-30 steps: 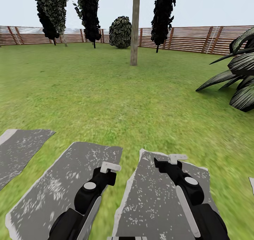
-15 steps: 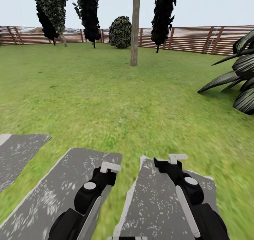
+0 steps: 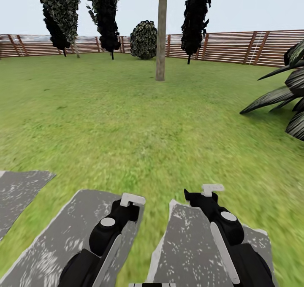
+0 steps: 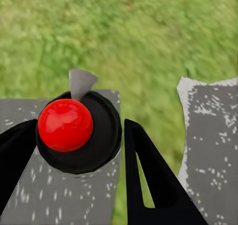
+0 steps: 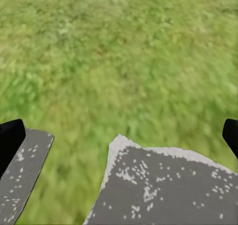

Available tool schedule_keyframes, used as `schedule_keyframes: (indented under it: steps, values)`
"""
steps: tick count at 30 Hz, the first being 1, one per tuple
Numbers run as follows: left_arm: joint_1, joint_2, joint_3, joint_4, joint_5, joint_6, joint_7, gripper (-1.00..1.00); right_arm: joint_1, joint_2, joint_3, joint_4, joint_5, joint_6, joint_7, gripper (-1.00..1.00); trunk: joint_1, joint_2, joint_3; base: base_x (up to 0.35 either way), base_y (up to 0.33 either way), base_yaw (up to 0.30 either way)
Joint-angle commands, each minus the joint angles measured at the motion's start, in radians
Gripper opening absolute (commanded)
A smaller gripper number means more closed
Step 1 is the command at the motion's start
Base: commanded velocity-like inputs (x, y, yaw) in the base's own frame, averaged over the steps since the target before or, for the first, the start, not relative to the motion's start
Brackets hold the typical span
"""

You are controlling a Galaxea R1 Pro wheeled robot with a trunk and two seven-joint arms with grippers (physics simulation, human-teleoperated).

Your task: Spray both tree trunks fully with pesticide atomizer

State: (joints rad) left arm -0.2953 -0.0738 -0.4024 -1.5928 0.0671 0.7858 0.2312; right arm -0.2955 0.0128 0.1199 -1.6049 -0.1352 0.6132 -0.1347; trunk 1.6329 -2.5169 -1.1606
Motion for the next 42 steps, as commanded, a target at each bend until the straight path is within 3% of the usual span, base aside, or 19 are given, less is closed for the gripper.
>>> schedule_keyframes:
  steps: [1,42]
  values:
    - [-0.001,0.000,-0.001,-0.001,0.007,0.004,0.008,-1.00,-0.001,0.000,0.001,-0.001,-0.011,0.004,-0.009,1.00,0.000,0.000,-0.001,0.332,0.000,0.000]
    - [-0.001,-0.003,-0.001,-0.001,0.008,0.004,0.010,-1.00,-0.001,-0.001,0.001,-0.001,-0.011,0.008,-0.010,1.00,0.000,0.000,-0.001,0.332,0.000,0.000]
